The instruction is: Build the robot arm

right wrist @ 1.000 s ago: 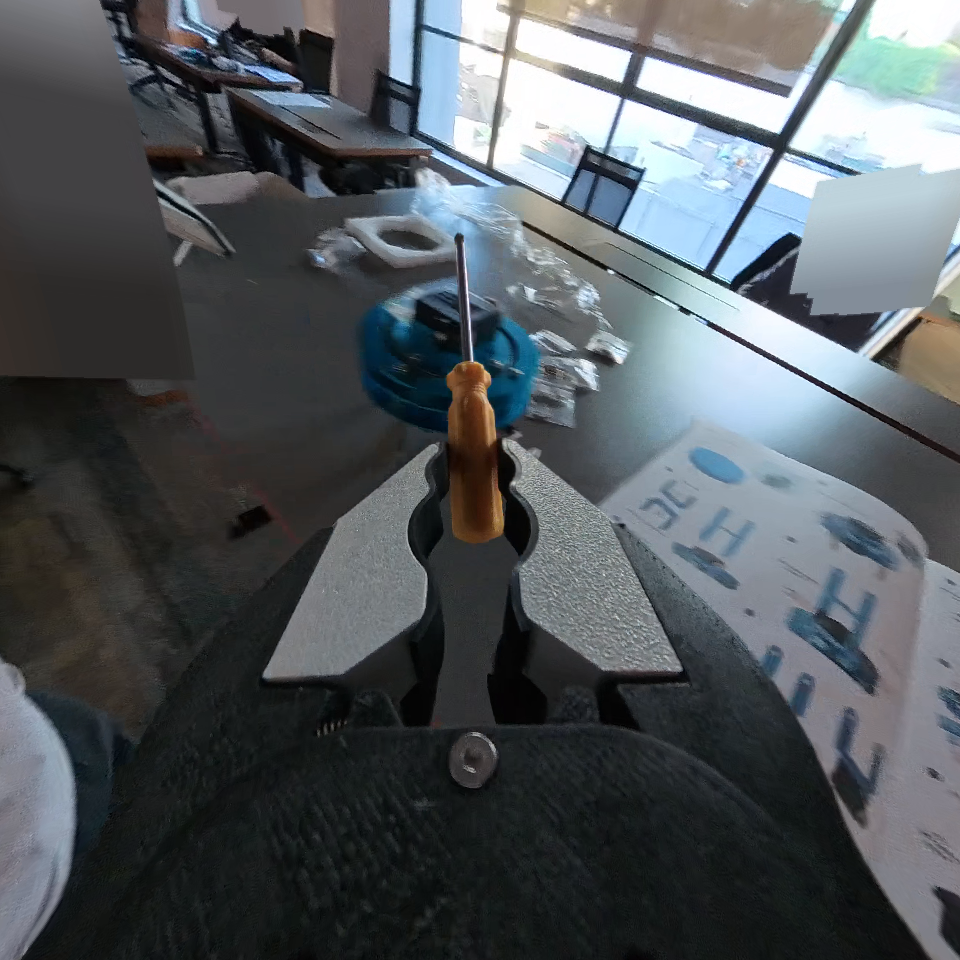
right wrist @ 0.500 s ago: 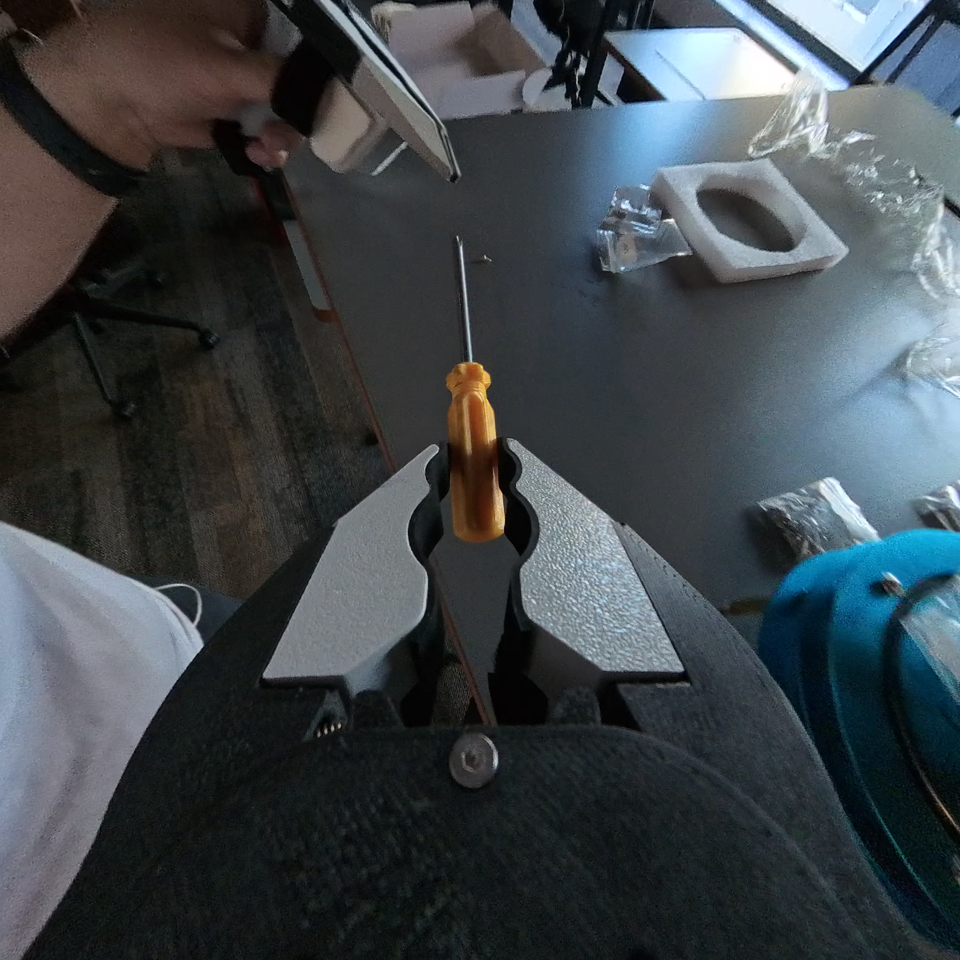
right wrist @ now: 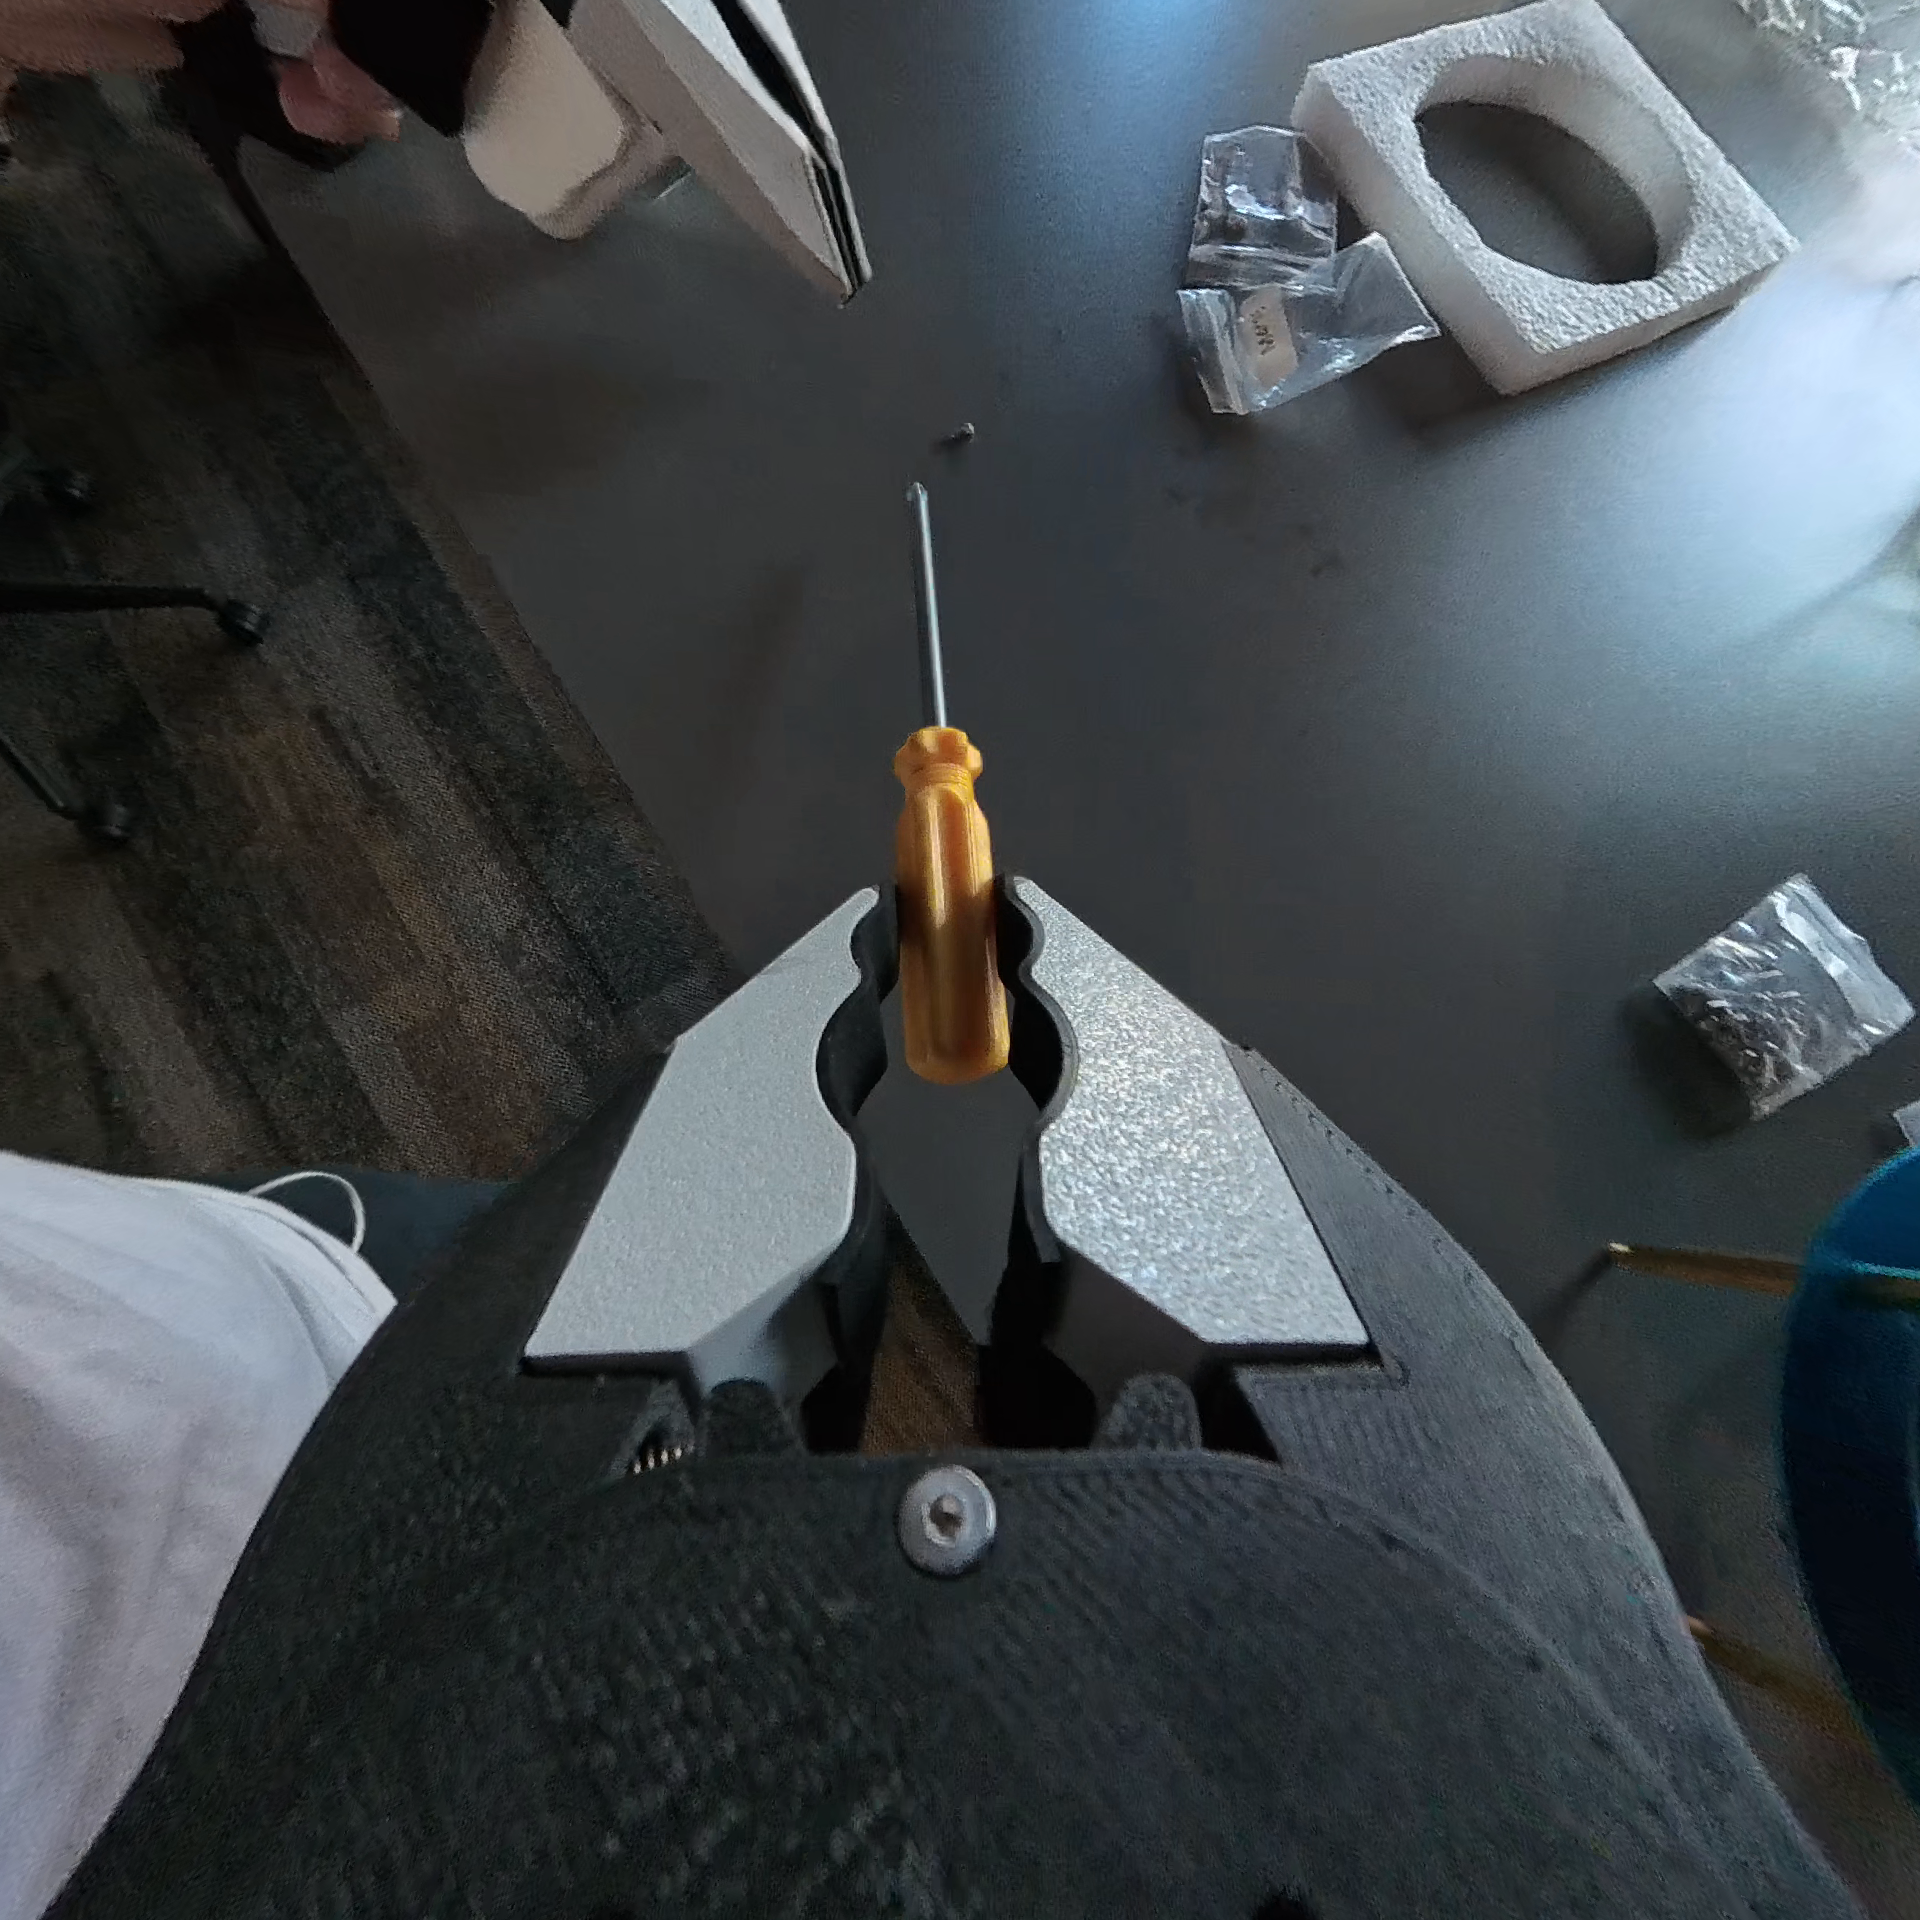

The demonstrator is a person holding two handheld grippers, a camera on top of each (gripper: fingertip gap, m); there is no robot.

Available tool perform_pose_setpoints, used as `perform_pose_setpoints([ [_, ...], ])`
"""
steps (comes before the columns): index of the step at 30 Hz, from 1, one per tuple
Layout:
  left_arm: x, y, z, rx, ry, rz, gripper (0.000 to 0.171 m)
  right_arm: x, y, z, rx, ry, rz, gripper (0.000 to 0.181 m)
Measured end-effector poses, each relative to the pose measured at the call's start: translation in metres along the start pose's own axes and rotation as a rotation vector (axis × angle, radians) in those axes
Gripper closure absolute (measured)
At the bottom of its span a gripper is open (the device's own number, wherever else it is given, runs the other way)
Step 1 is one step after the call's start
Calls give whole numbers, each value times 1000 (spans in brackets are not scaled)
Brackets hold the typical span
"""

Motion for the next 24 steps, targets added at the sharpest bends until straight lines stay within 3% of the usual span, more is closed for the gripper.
perform_pose_setpoints([
  [6, 1, -14, -1, 21, -40, 30, 156, 3, -16, 15, 6, 25, 63, 164],
  [13, 0, -27, -12, 201, -28, -192, 149, 12, -28, 8, 85, 74, 156, 164],
  [18, 3, -22, -22, 145, 6, -466, 149, 11, -28, -2, 115, 62, 123, 164],
  [20, 3, -22, -27, 73, 21, -567, 157, 8, -27, -5, 100, 57, 115, 164],
  [24, 10, -17, -32, -2, 24, -701, 159, 3, -26, -10, 68, 63, 90, 164],
])
Point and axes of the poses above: each gripper's, where its closed fingertips meet, z back along the fingers, x out of its top, y = z × x across the jaws, the point moved 6 cm from there along z, back along the fingers, and after that the axes turned 10 degrees about x, right-handed, at the moved point
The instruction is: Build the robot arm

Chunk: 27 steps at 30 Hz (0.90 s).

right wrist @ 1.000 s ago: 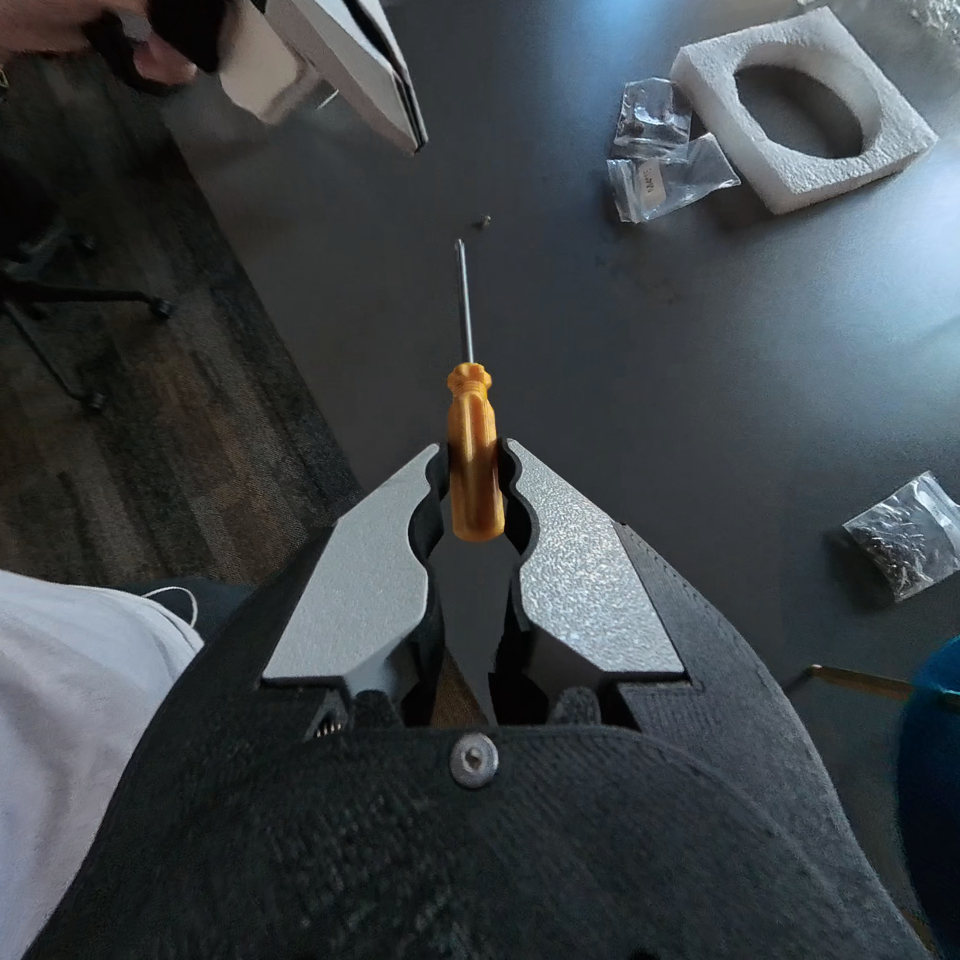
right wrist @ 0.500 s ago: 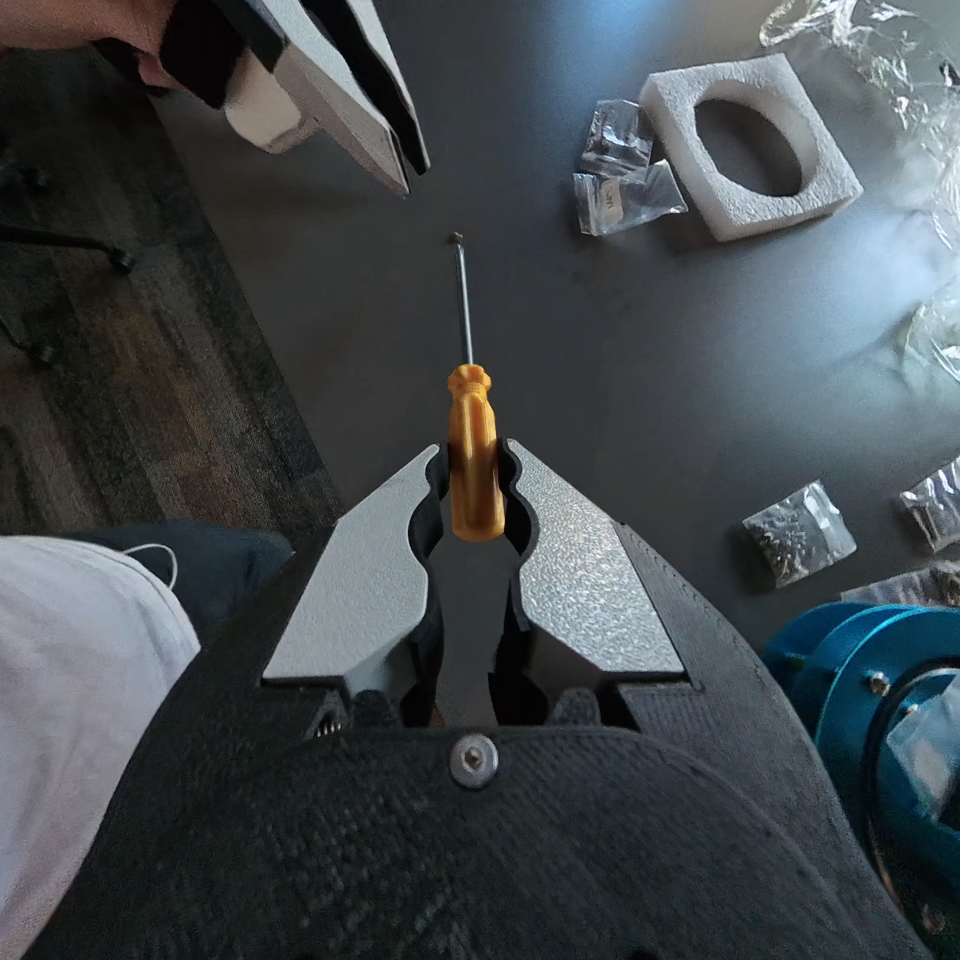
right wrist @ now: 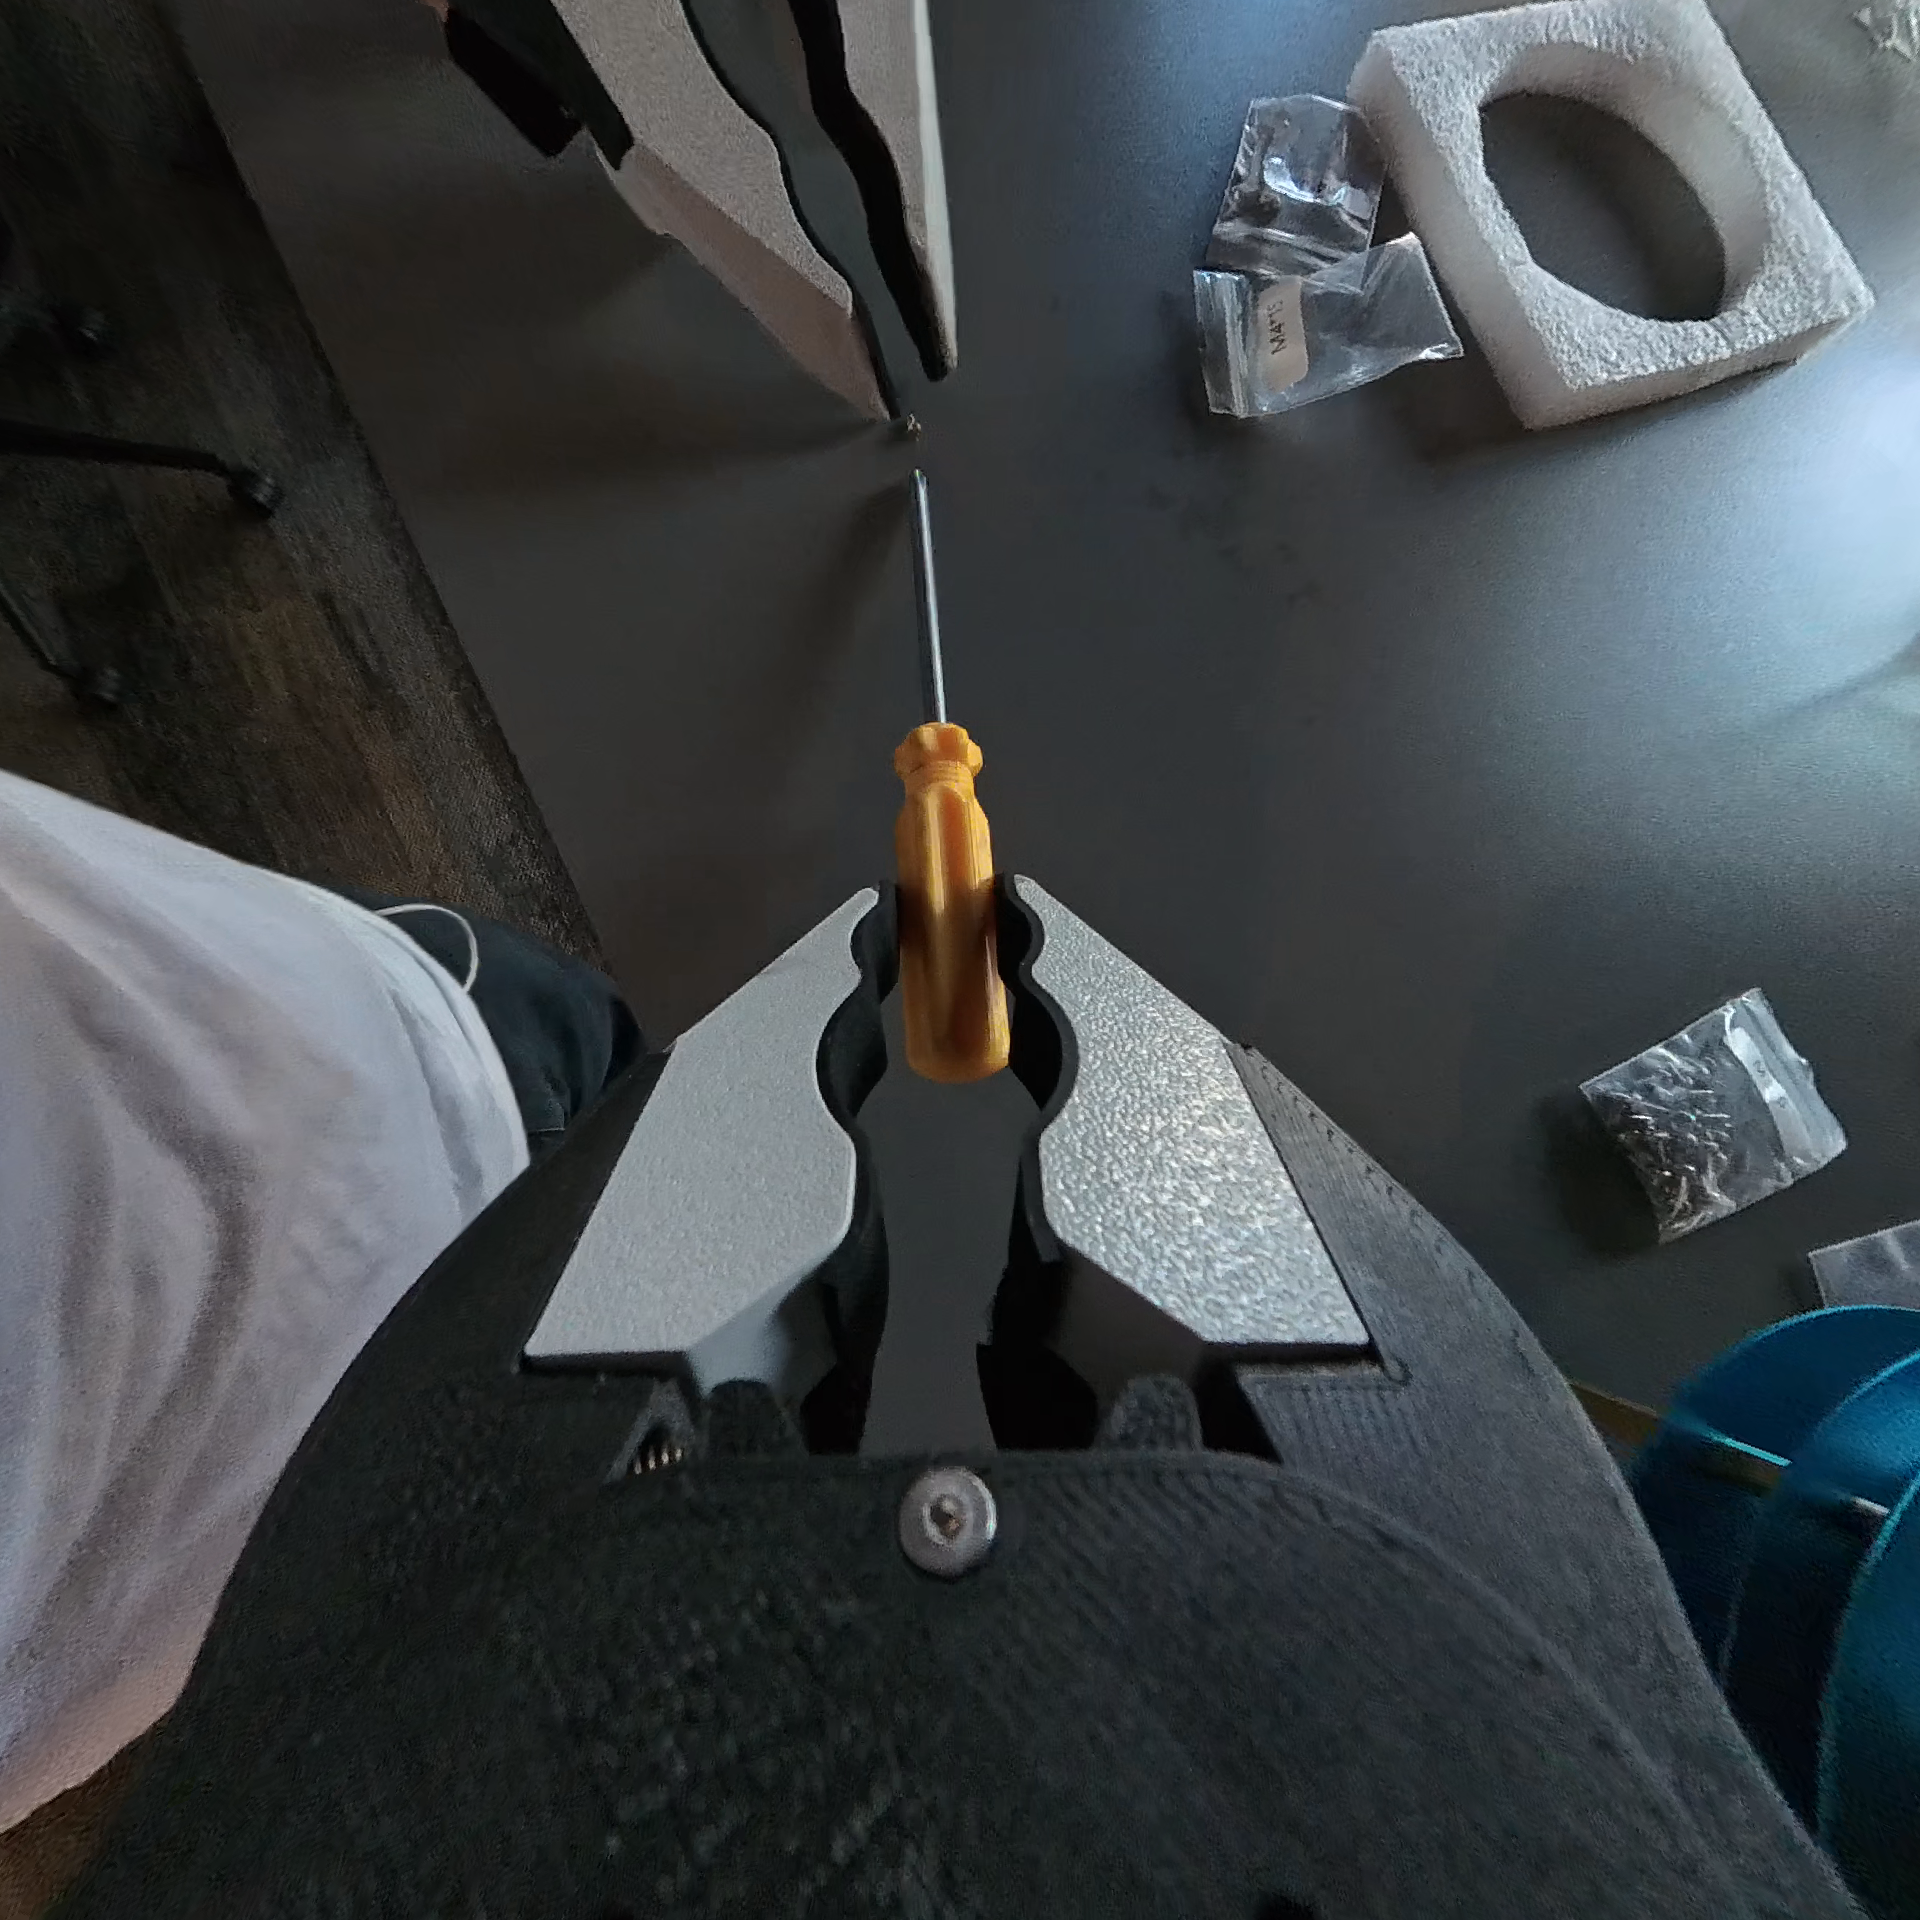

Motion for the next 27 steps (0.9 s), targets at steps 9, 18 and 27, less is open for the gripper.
perform_pose_setpoints([
  [9, 0, 5, -3, -147, -33, -28, 164, 6, -7, 0, 5, 10, 37, 164],
  [18, 0, 5, -4, -178, -50, -102, 169, 8, -9, -3, 32, -10, 38, 164],
  [27, 2, 4, -4, -177, -44, -150, 171, 7, -7, -3, 30, -9, 48, 164],
])
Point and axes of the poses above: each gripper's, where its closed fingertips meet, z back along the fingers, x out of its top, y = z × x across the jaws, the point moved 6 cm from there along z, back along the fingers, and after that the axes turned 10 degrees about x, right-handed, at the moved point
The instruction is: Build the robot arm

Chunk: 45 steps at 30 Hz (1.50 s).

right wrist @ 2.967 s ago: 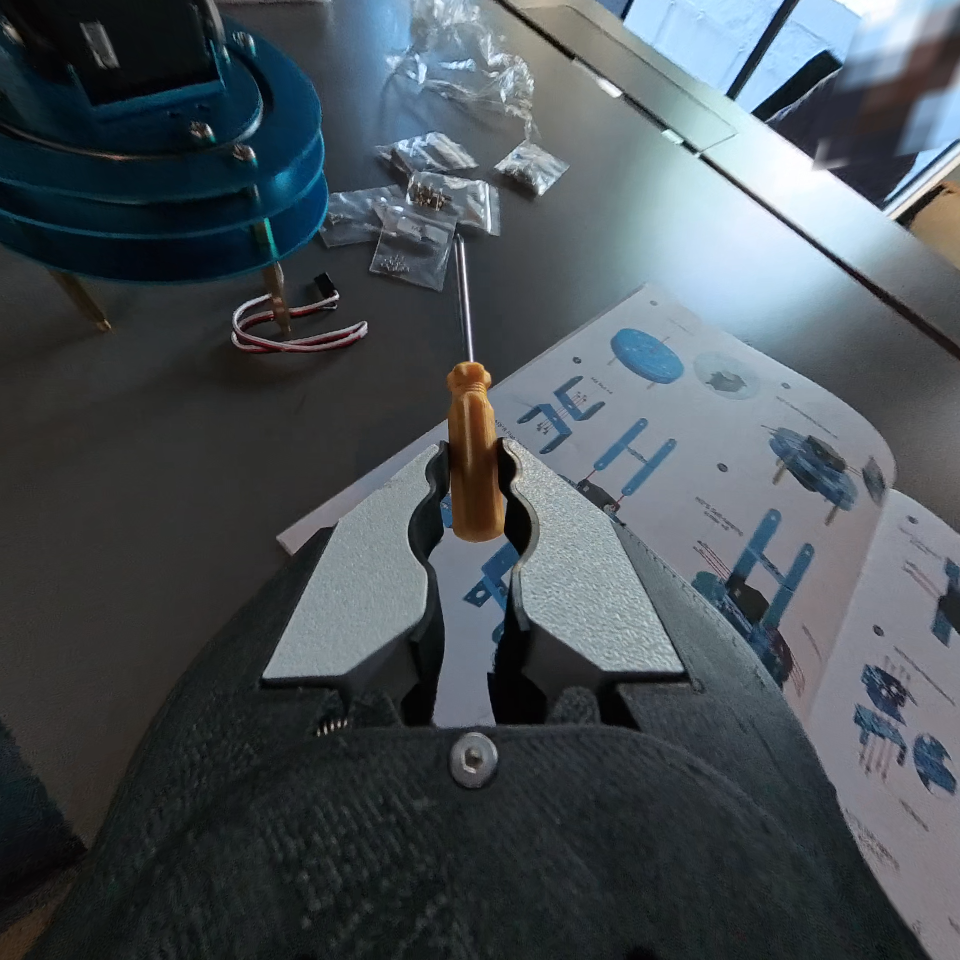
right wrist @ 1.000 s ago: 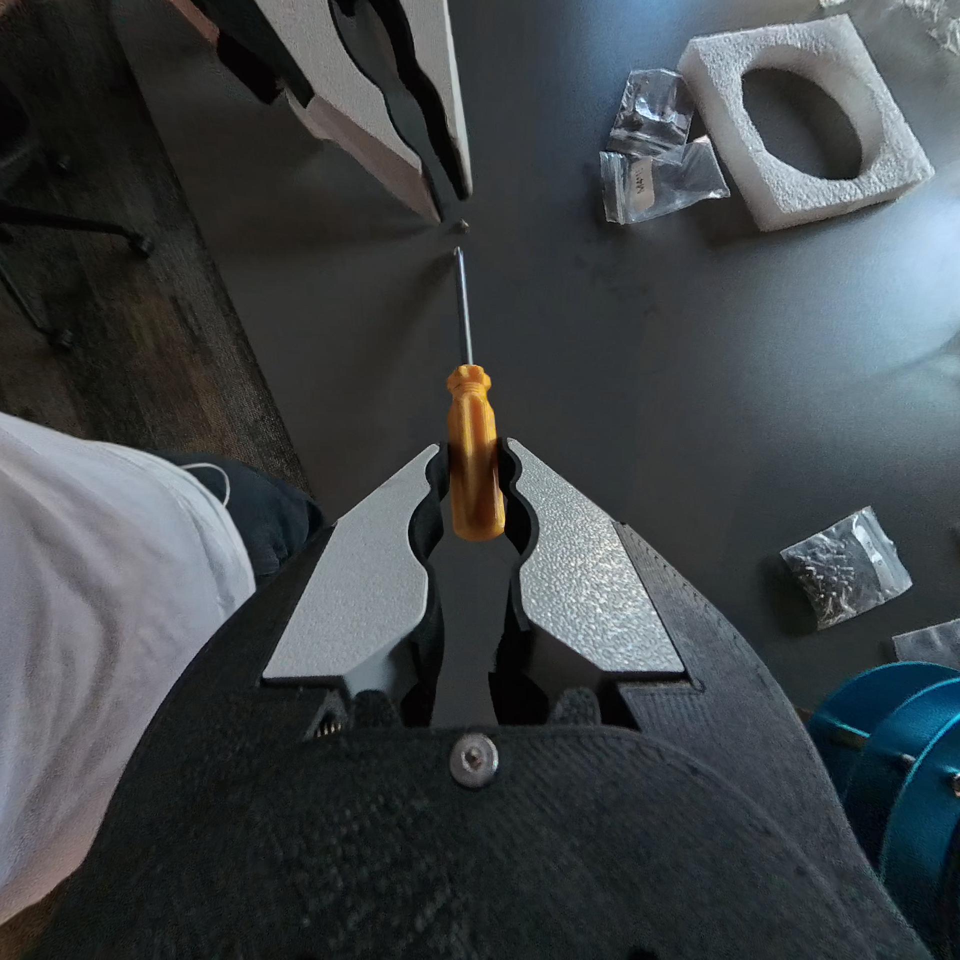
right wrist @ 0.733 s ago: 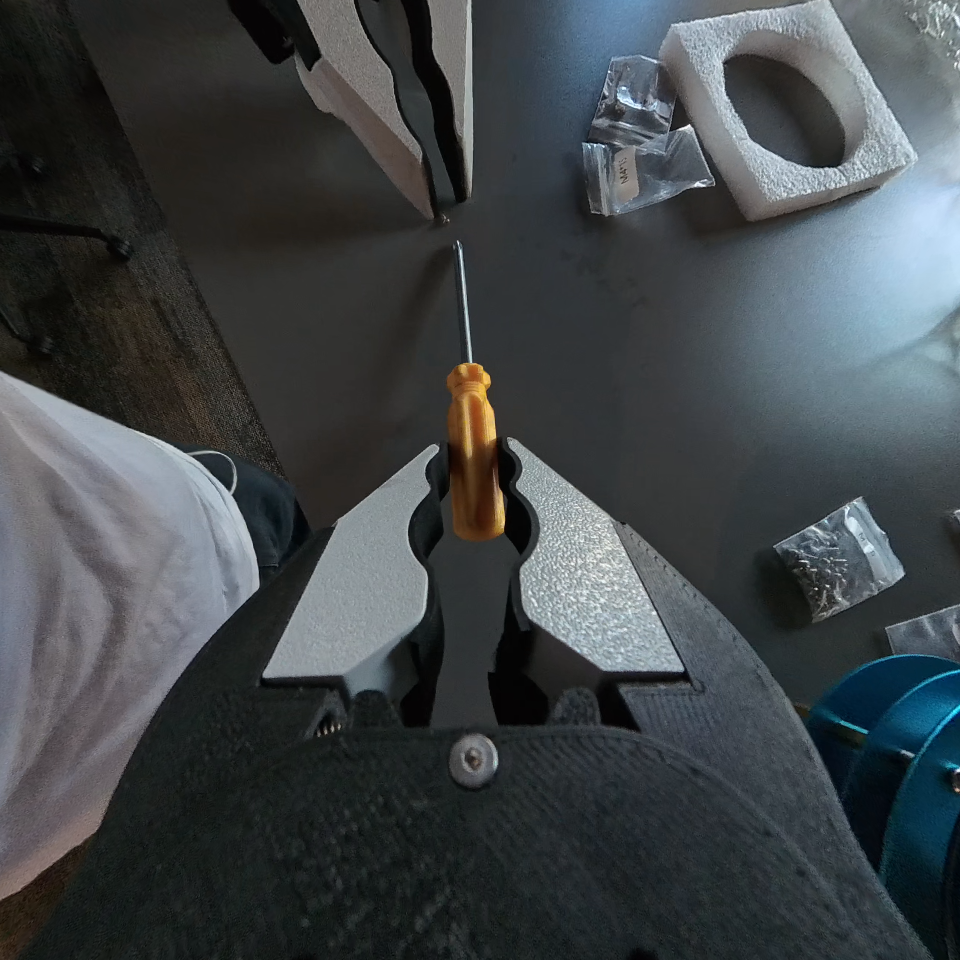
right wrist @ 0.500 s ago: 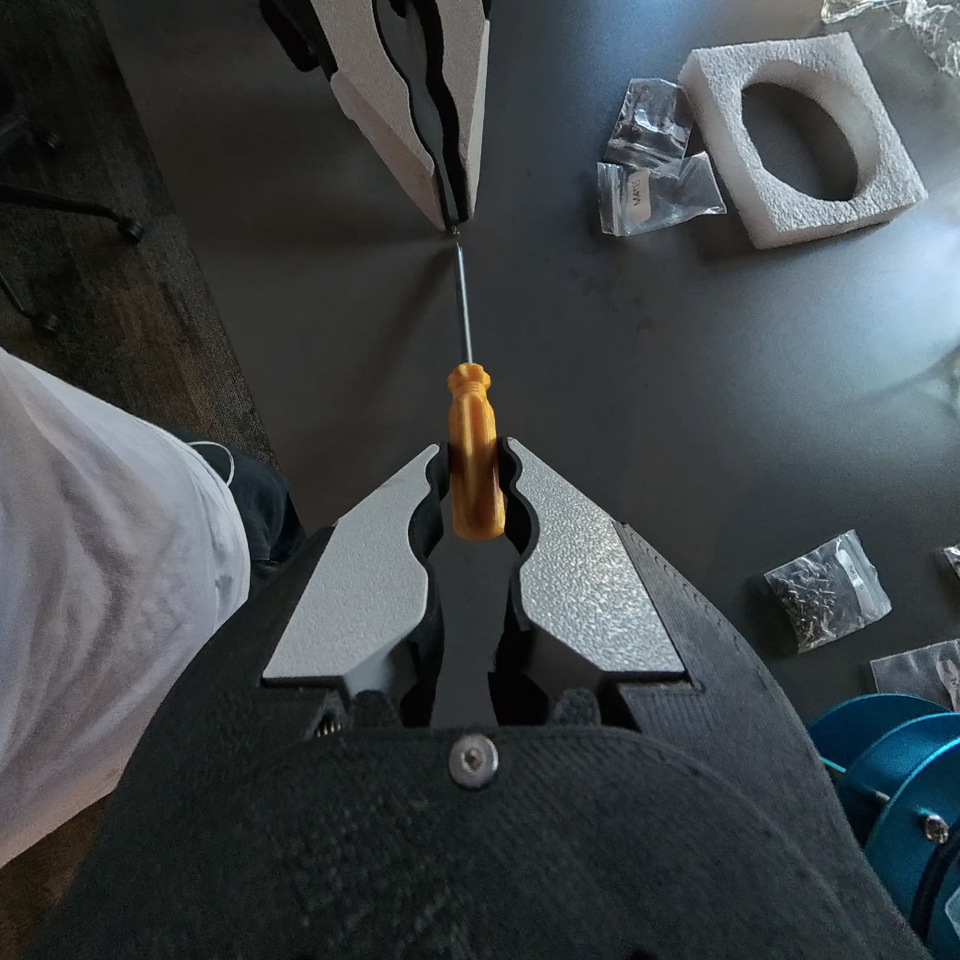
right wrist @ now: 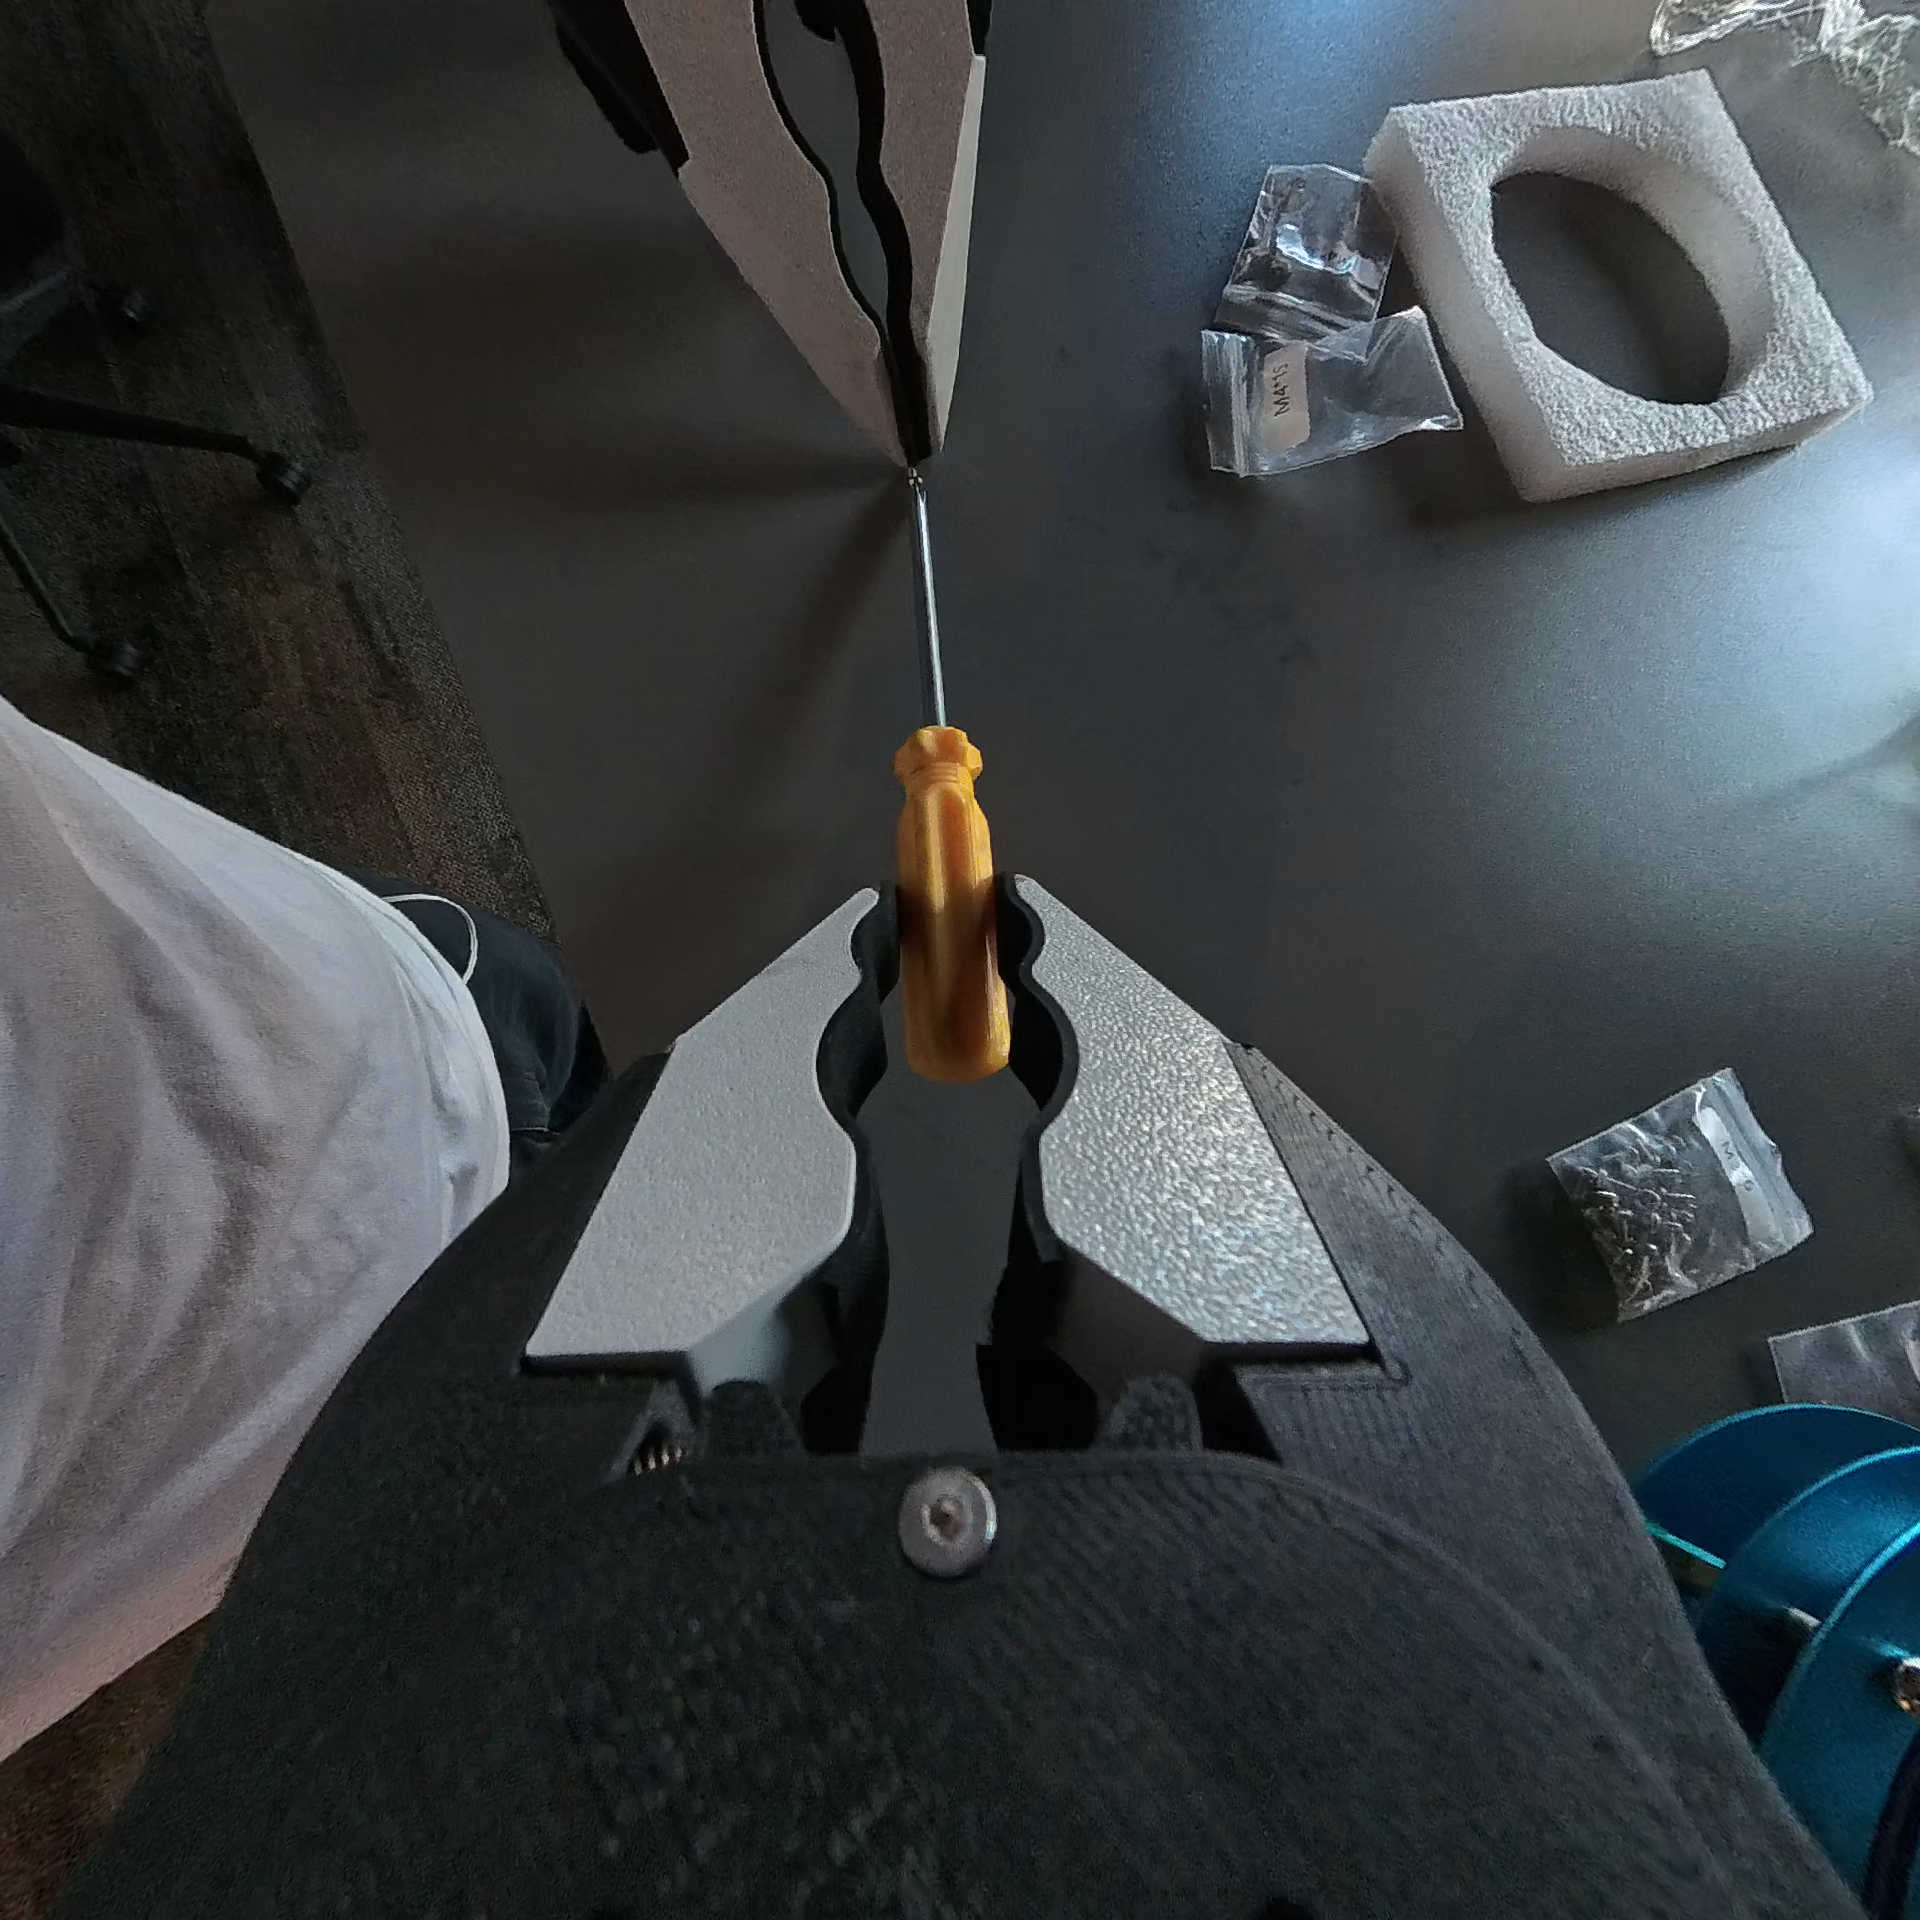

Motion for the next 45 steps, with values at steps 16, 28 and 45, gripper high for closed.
perform_pose_setpoints([
  [16, 15, 21, 23, -12, -184, 221, 145, -19, 2, 33, -87, -204, -128, 164],
  [28, 135, 39, -61, -297, -363, 248, 122, -94, 46, 129, -552, -509, -443, 164],
  [45, 275, 75, -128, -306, -395, 95, 129, -122, 46, 172, -710, -432, -619, 165],
])
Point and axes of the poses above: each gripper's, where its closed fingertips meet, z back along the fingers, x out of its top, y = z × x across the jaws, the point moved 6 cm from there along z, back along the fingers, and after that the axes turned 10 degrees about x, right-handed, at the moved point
